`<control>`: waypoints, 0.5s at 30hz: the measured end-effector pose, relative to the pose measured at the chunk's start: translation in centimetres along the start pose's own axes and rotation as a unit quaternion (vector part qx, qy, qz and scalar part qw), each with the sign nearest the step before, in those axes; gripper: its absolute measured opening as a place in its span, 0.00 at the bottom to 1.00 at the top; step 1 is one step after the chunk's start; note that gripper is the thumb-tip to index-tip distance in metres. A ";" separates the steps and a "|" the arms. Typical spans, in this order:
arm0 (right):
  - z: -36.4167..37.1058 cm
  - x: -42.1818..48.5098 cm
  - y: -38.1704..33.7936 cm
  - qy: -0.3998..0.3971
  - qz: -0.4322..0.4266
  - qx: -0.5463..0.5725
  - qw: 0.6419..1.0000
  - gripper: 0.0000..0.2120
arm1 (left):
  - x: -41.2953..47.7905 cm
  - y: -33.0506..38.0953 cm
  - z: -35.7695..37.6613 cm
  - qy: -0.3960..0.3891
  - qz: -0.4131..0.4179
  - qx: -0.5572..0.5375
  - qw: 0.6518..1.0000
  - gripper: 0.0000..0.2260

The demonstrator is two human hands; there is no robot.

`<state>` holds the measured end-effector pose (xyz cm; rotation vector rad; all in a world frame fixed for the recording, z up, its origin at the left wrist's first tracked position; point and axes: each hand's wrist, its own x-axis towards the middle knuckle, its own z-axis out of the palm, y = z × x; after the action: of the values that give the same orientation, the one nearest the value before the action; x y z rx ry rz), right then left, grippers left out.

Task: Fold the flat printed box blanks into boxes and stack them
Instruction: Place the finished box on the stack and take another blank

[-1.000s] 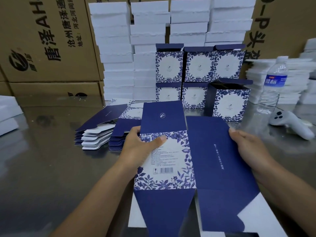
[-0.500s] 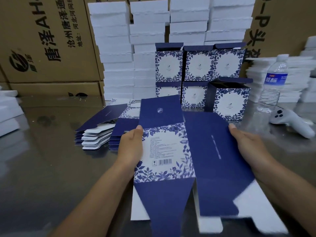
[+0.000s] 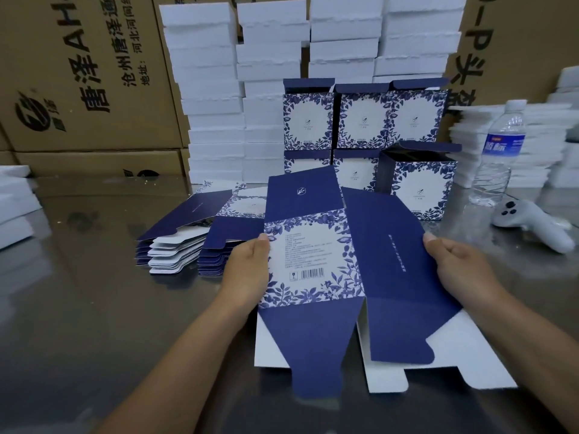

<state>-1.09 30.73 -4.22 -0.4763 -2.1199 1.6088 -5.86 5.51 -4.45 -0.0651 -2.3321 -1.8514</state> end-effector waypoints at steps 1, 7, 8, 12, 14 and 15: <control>0.0 0.0 0.1 -0.001 0.000 0.008 1.000 0.23 | 0.0 -0.1 0.0 0.004 0.017 0.010 1.000 0.19; 0.6 0.1 0.4 -0.029 0.018 0.058 0.998 0.16 | 0.4 -0.3 -0.4 0.049 0.030 0.020 0.998 0.19; 0.6 0.0 0.4 -0.037 0.016 0.055 0.998 0.17 | 0.5 -0.3 -0.5 0.052 0.022 0.017 0.998 0.18; 0.8 0.1 0.5 -0.056 -0.001 0.022 0.998 0.20 | 0.8 -0.5 -0.8 0.061 0.002 0.007 0.998 0.19; 0.8 0.1 0.5 -0.056 -0.011 0.015 0.998 0.22 | 0.7 -0.5 -0.6 0.061 -0.012 -0.001 0.998 0.20; 0.7 0.1 0.4 -0.055 -0.014 0.012 0.998 0.22 | 0.7 -0.5 -0.5 0.060 -0.023 -0.014 0.998 0.19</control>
<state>-1.50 30.31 -4.77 -0.3563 -2.1740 1.6765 -6.52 4.83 -4.70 0.0938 -2.2451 -1.8550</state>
